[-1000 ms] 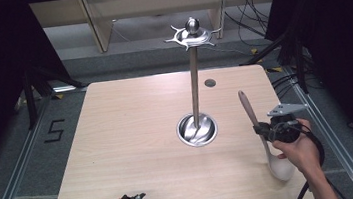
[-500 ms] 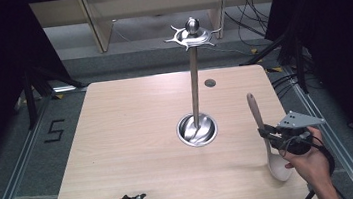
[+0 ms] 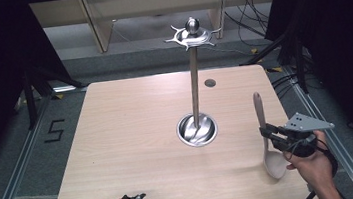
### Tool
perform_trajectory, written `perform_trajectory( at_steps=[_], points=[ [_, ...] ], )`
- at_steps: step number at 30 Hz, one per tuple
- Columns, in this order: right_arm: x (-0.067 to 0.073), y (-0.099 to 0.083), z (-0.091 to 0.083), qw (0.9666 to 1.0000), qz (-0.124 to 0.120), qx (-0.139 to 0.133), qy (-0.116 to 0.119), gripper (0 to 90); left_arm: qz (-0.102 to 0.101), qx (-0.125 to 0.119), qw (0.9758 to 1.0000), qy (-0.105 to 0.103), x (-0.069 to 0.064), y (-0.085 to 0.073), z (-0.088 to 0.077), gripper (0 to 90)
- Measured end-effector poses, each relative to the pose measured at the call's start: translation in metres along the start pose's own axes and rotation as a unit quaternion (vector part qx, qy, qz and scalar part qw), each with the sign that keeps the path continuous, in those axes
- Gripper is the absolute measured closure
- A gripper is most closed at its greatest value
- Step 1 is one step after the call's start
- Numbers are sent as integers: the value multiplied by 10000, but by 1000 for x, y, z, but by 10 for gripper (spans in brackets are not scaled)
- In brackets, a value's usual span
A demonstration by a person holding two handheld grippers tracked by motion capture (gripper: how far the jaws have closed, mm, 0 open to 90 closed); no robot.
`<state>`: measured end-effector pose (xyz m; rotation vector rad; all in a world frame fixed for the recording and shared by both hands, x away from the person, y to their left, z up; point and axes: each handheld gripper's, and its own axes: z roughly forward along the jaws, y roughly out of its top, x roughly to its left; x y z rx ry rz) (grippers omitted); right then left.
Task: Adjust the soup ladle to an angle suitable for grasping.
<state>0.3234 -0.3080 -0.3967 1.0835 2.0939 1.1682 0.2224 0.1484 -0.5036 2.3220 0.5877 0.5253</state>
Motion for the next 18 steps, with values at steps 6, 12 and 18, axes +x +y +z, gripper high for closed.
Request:
perform_trajectory(
  at_steps=[6, 12, 18],
  points=[
    [-1, -3, 0, 9998, 38, -186, 43, 769, 68, 65, 9999, 78, 0, 0, -1, 155],
    [-5, -2, -1, 9991, 13, -394, 147, 769, 62, 23, 9999, 84, -1, 1, 0, 155],
    [-3, 0, -5, 9979, 117, -615, 144, 769, 128, 58, 9999, 63, 0, 1, -1, 155]
  ],
)
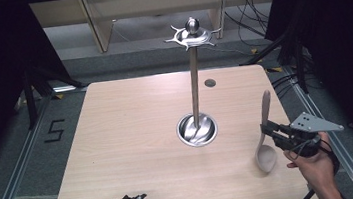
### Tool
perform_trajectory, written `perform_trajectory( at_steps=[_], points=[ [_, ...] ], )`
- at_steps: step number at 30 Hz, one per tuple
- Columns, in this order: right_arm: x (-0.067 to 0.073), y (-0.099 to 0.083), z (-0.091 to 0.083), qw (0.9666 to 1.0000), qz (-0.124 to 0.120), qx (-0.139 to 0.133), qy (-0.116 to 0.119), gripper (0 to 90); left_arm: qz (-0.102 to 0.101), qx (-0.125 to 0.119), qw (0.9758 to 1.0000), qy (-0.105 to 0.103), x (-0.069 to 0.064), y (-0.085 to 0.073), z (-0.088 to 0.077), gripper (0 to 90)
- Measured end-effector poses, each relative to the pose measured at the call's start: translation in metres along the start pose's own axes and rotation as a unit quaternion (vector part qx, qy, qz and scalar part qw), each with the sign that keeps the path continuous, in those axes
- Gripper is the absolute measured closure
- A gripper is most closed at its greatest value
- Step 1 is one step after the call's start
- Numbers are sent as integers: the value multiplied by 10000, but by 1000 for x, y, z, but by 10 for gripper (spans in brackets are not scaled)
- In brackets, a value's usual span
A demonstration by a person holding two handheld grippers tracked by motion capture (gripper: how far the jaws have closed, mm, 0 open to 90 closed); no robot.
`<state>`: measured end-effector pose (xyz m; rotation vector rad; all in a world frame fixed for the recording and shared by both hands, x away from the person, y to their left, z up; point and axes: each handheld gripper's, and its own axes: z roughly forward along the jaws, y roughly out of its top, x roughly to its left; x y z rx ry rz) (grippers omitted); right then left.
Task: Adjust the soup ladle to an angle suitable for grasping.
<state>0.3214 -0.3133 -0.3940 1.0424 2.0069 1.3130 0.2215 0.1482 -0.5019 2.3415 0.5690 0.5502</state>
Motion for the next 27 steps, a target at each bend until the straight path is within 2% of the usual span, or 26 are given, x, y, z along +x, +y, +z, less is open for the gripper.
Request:
perform_trajectory(
  at_steps=[1, 2, 3, 4, 5, 6, 7, 10, 12, 13, 14, 15, 18, 20, 21, 24, 25, 27],
  points=[
    [0, 0, 0, 10000, 0, 0, 0, 769, 0, 0, 10000, 0, 0, 0, 0, 155],
    [-1, 1, 0, 9999, -103, -64, -15, 770, -1, -5, 10000, 2, 0, 0, 0, 155],
    [3, 3, -3, 9999, 15, -139, -66, 769, 3, -4, 10000, -2, 0, 0, 0, 155],
    [3, 3, -3, 9999, 15, -139, -66, 769, 3, -4, 10000, -2, 0, 0, 0, 155],
    [1, 4, -3, 9999, -101, -136, -32, 769, 2, -1, 10000, 9, 0, 0, 0, 155],
    [4, 5, -3, 9998, -32, -194, -71, 769, 1, 0, 10000, 9, 0, 0, 0, 155],
    [3, 7, -2, 9998, -121, -179, -36, 770, -56, -44, 10000, -7, -1, 0, 1, 155],
    [6, 9, -2, 9998, -66, -167, 10, 769, -66, -32, 10000, 21, 0, 0, 2, 155],
    [8, 11, -1, 9997, -61, -232, -56, 769, -50, -4, 10000, 6, 1, 0, 1, 155],
    [9, 15, 1, 9996, -173, -237, -48, 769, -48, 2, 10000, 16, 1, 0, 1, 155],
    [9, 15, 1, 9996, -173, -237, -48, 769, -53, 3, 10000, 7, 1, 0, 1, 155],
    [10, 18, 2, 9993, -158, -347, -54, 769, -49, 6, 10000, 10, 1, 0, 1, 155],
    [11, 22, 3, 9993, -194, -321, -23, 769, -50, -1, 10000, 12, 1, 0, 1, 155],
    [12, 29, 8, 9987, -281, -429, -46, 769, -73, -14, 10000, -1, 1, 0, 1, 155],
    [15, 34, 11, 9990, -212, -390, 43, 769, -100, -39, 9999, -15, 1, -1, 1, 155],
    [19, 41, 15, 9989, -265, -390, 22, 769, -146, -54, 9998, -89, 1, -1, 2, 155],
    [19, 44, 18, 9983, -362, -446, 44, 769, -78, -1, 10000, 20, 2, -1, 2, 155],
    [22, 50, 22, 9979, -451, -447, 109, 769, -102, -11, 9999, -43, 2, -1, 2, 155]
  ],
)
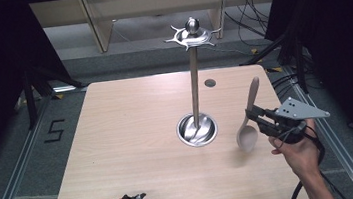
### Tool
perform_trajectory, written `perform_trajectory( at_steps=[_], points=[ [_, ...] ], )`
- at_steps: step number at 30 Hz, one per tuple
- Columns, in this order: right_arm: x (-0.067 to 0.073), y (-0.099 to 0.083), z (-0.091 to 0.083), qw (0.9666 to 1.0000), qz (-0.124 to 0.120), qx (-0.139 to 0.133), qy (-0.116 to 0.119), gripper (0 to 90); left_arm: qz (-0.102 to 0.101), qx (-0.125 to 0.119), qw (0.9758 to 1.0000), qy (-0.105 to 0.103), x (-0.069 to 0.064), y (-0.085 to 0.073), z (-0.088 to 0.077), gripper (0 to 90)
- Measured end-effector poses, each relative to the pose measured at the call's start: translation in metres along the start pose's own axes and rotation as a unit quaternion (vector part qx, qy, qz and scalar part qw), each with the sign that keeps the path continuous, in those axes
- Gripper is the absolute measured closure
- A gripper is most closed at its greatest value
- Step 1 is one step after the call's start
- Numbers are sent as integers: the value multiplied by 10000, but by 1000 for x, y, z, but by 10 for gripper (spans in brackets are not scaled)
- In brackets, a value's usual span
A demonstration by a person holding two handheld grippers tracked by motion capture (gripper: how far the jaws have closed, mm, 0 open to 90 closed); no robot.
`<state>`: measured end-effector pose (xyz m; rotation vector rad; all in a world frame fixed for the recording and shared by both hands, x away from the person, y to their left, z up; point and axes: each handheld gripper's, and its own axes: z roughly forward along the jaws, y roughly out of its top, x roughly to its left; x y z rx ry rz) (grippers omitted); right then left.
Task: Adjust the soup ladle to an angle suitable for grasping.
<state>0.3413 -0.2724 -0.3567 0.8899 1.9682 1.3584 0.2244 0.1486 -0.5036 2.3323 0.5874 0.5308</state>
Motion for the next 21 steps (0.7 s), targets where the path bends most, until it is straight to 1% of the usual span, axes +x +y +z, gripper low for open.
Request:
perform_trajectory(
  at_steps=[1, 2, 3, 4, 5, 6, 7, 8, 9, 10, 12, 13, 14, 15, 17, 18, 19, 20, 21],
  points=[
    [3, 5, 4, 9999, 55, -91, -13, 769, -5, 1, 10000, 15, 0, 0, 0, 154],
    [5, 8, 5, 9999, 98, -74, 25, 769, 5, 7, 10000, 67, 0, 0, -1, 155],
    [5, 8, 5, 9999, 98, -74, 25, 769, 5, 7, 10000, 67, 0, 0, -1, 154],
    [5, 10, 6, 9999, 76, -80, 1, 769, 2, 3, 10000, 74, 1, 0, -1, 154],
    [6, 13, 9, 9999, 43, -166, -13, 769, 10, -1, 10000, 82, 1, 0, -1, 154],
    [7, 15, 11, 9998, 10, -178, 44, 769, 13, 0, 10000, 80, 0, 0, -1, 154],
    [7, 17, 12, 9998, -79, -186, 70, 769, 17, 2, 10000, 73, 0, 0, -1, 154],
    [9, 22, 16, 9998, -24, -168, 79, 769, 17, -3, 10000, 74, 0, 0, -1, 154],
    [9, 24, 17, 9997, -102, -199, 77, 769, 2, -15, 10000, 15, 0, 0, 0, 154],
    [11, 25, 19, 9998, -8, -197, 65, 769, 2, -15, 10000, 15, 0, 0, 0, 155],
    [12, 27, 21, 9998, -18, -178, 95, 769, 8, -24, 10000, 7, 0, 0, 0, 155],
    [12, 31, 25, 9996, -159, -209, 92, 769, 11, -27, 10000, 15, 0, 0, 0, 154],
    [12, 31, 25, 9996, -159, -209, 92, 769, 11, -27, 10000, 15, 0, 0, 0, 154],
    [15, 35, 27, 9998, -116, -157, 103, 769, 35, -21, 10000, 76, -1, 1, -1, 155],
    [15, 37, 28, 9998, -108, -151, 123, 769, 42, -21, 10000, 74, -1, 1, -1, 154],
    [14, 40, 30, 9996, -225, -154, 74, 769, 49, -15, 10000, 73, -1, 1, -1, 154],
    [15, 43, 32, 9995, -222, -179, 97, 769, 49, -15, 10000, 74, -1, 1, -1, 154],
    [15, 48, 33, 9996, -215, -135, 100, 769, 59, -12, 10000, 71, -1, 1, -1, 155],
    [15, 48, 33, 9996, -215, -135, 100, 769, 67, 3, 10000, 22, 0, 1, -2, 155]
  ],
)
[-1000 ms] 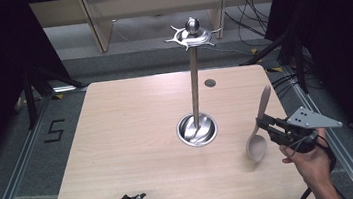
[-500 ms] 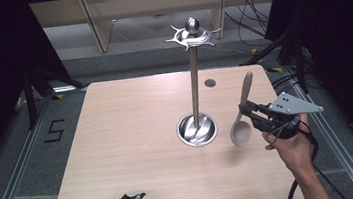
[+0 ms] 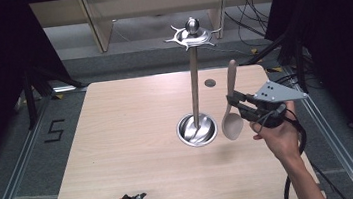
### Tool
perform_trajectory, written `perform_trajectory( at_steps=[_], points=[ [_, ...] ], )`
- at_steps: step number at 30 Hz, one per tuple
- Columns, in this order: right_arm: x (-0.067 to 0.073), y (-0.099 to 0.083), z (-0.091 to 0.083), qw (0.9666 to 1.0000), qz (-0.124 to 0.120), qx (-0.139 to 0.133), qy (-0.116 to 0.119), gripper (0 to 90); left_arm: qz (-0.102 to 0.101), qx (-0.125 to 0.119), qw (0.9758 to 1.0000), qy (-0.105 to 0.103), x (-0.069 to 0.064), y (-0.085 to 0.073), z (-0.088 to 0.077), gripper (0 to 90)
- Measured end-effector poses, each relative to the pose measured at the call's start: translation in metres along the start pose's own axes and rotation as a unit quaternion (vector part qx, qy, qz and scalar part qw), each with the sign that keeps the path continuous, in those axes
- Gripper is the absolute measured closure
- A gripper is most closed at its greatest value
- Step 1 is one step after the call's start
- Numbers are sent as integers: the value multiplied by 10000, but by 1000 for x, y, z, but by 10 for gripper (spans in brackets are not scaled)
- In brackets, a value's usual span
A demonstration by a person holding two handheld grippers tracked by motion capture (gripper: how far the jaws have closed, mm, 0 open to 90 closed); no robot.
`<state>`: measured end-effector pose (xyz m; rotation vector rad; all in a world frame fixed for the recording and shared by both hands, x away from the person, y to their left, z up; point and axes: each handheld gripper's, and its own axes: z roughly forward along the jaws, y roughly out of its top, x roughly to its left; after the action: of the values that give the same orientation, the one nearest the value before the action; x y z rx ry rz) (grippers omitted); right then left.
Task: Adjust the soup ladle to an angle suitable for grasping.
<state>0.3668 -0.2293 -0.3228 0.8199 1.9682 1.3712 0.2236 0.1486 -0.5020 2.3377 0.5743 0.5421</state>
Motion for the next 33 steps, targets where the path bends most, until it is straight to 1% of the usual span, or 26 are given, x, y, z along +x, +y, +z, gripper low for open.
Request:
perform_trajectory(
  at_steps=[1, 2, 3, 4, 6, 7, 9, 10, 11, 12, 13, 15, 16, 17, 22, 23, 25, 26, 27, 29, 31, 32, 33],
  points=[
    [0, 4, 2, 10000, -1, -13, 45, 769, -7, -2, 10000, 0, 0, 0, 0, 155],
    [0, 4, 2, 10000, -1, -13, 45, 769, 1, 2, 10000, 1, 0, 0, 0, 155],
    [0, 8, 4, 10000, -40, -31, 10, 769, 3, 0, 10000, 2, 0, 0, 0, 155],
    [-1, 9, 4, 10000, -18, 10, 21, 769, 42, 25, 10000, 14, 0, 0, 0, 154],
    [-2, 11, 5, 10000, -37, 8, -10, 769, 44, 24, 10000, 12, 0, 0, -1, 154],
    [-5, 13, 9, 10000, 17, 8, 8, 769, 4, -9, 10000, -2, -1, 0, -1, 154],
    [-6, 14, 9, 10000, 39, 7, -2, 769, 8, -9, 10000, 1, -1, 0, -1, 155],
    [-6, 15, 10, 9999, 108, 39, 67, 769, 22, -4, 10000, 3, 0, 0, -1, 155],
    [-7, 17, 11, 10000, 1, 18, 3, 769, 16, 3, 10000, 0, 0, 0, -1, 155],
    [-7, 18, 12, 10000, 2, 52, 28, 769, 46, 25, 10000, 17, 0, 0, -1, 155],
    [-7, 20, 14, 10000, -21, 58, 2, 769, 36, 28, 10000, 15, 0, 0, 0, 154],
    [-7, 22, 14, 10000, -35, 83, 3, 769, 15, 4, 10000, -5, -1, 0, -1, 155],
    [-6, 23, 15, 9999, 24, 99, 12, 769, 26, 2, 10000, -1, 0, 0, -1, 155],
    [-7, 24, 16, 10000, -34, 79, -34, 769, 30, 7, 10000, 8, 0, 1, -1, 155],
    [-6, 28, 20, 9999, 18, 129, 6, 769, 30, 11, 10000, 9, 0, 0, -1, 155],
    [-7, 29, 20, 9999, -50, 126, -44, 769, 19, 1, 10000, 7, 0, 0, -1, 154],
    [-6, 30, 21, 9999, -36, 136, -40, 769, 29, 2, 10000, 2, 0, 0, -1, 154],
    [-6, 31, 21, 9999, -17, 147, -44, 769, 3, -18, 10000, -9, -1, 0, -1, 154],
    [-7, 31, 22, 9998, -85, 123, -107, 769, 5, -16, 10000, -10, -1, 0, -1, 155],
    [-7, 32, 23, 9997, -132, 134, -130, 769, 3, -24, 10000, -10, -1, 1, -1, 155],
    [-7, 33, 24, 9997, -140, 156, -106, 769, 6, -23, 10000, -10, -1, 1, -1, 154],
    [-6, 34, 24, 9997, -102, 209, -84, 769, 2, -23, 10000, -6, -1, 0, -1, 154],
    [-6, 34, 25, 9996, -86, 204, -150, 769, 1, -22, 10000, -3, -1, 0, -1, 155]
  ],
)
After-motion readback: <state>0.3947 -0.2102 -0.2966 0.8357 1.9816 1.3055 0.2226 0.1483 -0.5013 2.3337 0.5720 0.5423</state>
